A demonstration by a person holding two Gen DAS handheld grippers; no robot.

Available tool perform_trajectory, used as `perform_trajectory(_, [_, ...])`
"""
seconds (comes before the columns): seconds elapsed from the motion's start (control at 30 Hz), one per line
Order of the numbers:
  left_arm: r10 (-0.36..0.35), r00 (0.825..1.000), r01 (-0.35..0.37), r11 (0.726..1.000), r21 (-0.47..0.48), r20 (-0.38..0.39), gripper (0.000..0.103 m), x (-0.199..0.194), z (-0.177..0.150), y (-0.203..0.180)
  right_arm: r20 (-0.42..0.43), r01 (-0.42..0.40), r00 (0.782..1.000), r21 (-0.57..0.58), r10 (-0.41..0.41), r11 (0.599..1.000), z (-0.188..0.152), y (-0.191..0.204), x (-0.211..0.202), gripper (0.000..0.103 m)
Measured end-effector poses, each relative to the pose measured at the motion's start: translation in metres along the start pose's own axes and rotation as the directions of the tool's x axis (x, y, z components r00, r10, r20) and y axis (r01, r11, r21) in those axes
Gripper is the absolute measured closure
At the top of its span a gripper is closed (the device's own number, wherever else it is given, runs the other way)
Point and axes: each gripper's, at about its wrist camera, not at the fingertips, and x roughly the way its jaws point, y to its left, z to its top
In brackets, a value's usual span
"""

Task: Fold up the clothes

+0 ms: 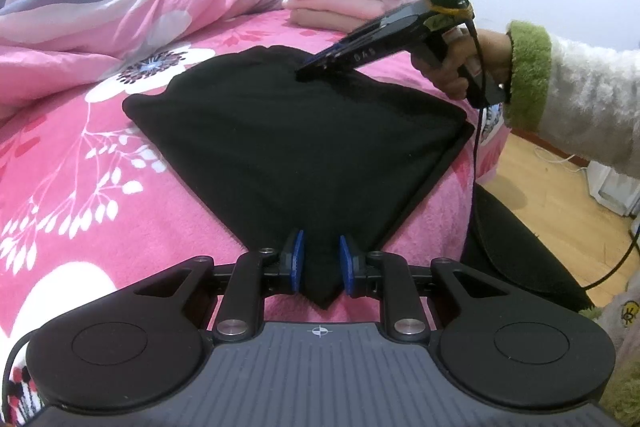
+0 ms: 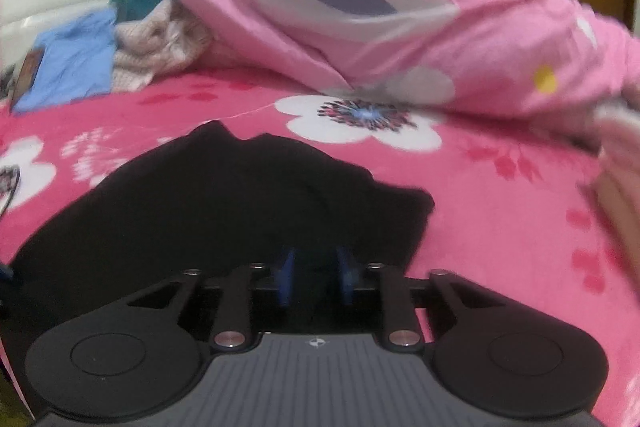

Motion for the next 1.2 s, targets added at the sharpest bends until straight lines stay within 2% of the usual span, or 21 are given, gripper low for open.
perform_trajectory(0.07, [0.000,1.000,0.000,1.000,0.000,-0.001,0.083,0.000,0.000,0.000,0.030,-0.041,0.999,0.128,0.038,0.991,-0.004,-0.016,-0.006,0.098])
perform_trajectory(0.13, [0.001,1.000,-0.001,1.000,0.001,-0.002,0.083,0.000,0.001,0.000,0.065,-0.087,0.995,0.255,0.072,0.963,-0.009,-0.033,-0.012,0.103])
perform_trajectory(0.23, [0.001,1.000,-0.001,1.000,0.001,-0.004,0.083,0.000,0.001,0.000,0.148,-0.169,0.982,0.453,0.113,0.875,-0.021,-0.061,-0.024,0.103])
perform_trajectory(0.37, [0.002,1.000,-0.002,1.000,0.002,-0.006,0.083,0.000,0.001,0.000,0.225,-0.210,0.970,0.589,0.091,0.781,-0.038,-0.086,-0.043,0.103])
perform_trajectory(0.53, [0.001,1.000,-0.001,1.000,0.001,-0.006,0.083,0.000,0.002,0.000,0.295,-0.199,0.955,0.681,-0.016,0.705,-0.070,-0.098,-0.096,0.103])
perform_trajectory(0.63, [-0.002,1.000,0.002,1.000,-0.002,-0.005,0.083,0.001,0.002,0.000,0.310,-0.160,0.944,0.730,-0.114,0.664,-0.096,-0.101,-0.142,0.103])
perform_trajectory(0.73, [-0.005,1.000,0.005,1.000,-0.004,-0.003,0.083,0.001,0.002,0.001,0.288,-0.079,0.926,0.780,-0.243,0.621,-0.138,-0.093,-0.199,0.103])
perform_trajectory(0.83, [-0.008,1.000,0.008,1.000,-0.006,-0.001,0.083,0.001,0.002,0.001,0.134,0.086,0.921,0.845,-0.365,0.527,-0.188,-0.085,-0.247,0.103])
perform_trajectory(0.87, [-0.009,1.000,0.009,1.000,-0.008,0.000,0.082,0.001,0.002,0.001,-0.005,0.221,0.911,0.850,-0.412,0.479,-0.201,-0.082,-0.255,0.100])
perform_trajectory(0.9, [-0.011,1.000,0.011,1.000,-0.009,0.000,0.081,0.001,0.002,0.001,-0.218,0.414,0.868,0.815,-0.447,0.406,-0.212,-0.080,-0.254,0.096])
perform_trajectory(0.93, [-0.013,1.000,0.013,1.000,-0.011,0.001,0.080,0.001,0.002,0.000,-0.426,0.597,0.777,0.733,-0.464,0.327,-0.223,-0.079,-0.251,0.075])
perform_trajectory(0.97, [-0.016,1.000,0.016,1.000,-0.013,0.002,0.079,0.001,0.002,0.000,-0.567,0.704,0.695,0.662,-0.442,0.256,-0.236,-0.080,-0.247,0.060])
perform_trajectory(1.0, [-0.017,1.000,0.017,1.000,-0.014,0.004,0.079,0.001,0.002,0.000,-0.690,0.794,0.599,0.578,-0.406,0.189,-0.248,-0.081,-0.243,0.060])
perform_trajectory(1.03, [-0.016,1.000,0.016,1.000,-0.013,0.004,0.078,0.001,0.002,-0.001,-0.727,0.813,0.573,0.564,-0.378,0.147,-0.259,-0.081,-0.244,0.060])
perform_trajectory(1.07, [-0.015,1.000,0.015,1.000,-0.012,0.005,0.078,0.001,0.002,-0.001,-0.722,0.800,0.585,0.590,-0.369,0.112,-0.265,-0.080,-0.247,0.054])
perform_trajectory(1.1, [-0.015,1.000,0.015,1.000,-0.014,0.005,0.078,0.001,0.002,-0.001,-0.708,0.778,0.606,0.623,-0.363,0.084,-0.268,-0.080,-0.249,0.050])
perform_trajectory(1.17, [-0.015,1.000,0.015,1.000,-0.018,0.006,0.077,0.000,0.001,-0.001,-0.673,0.753,0.637,0.647,-0.375,0.118,-0.260,-0.078,-0.245,0.047])
perform_trajectory(1.2, [-0.015,1.000,0.016,1.000,-0.019,0.006,0.077,0.000,0.001,-0.001,-0.645,0.746,0.647,0.646,-0.407,0.162,-0.248,-0.075,-0.242,0.049])
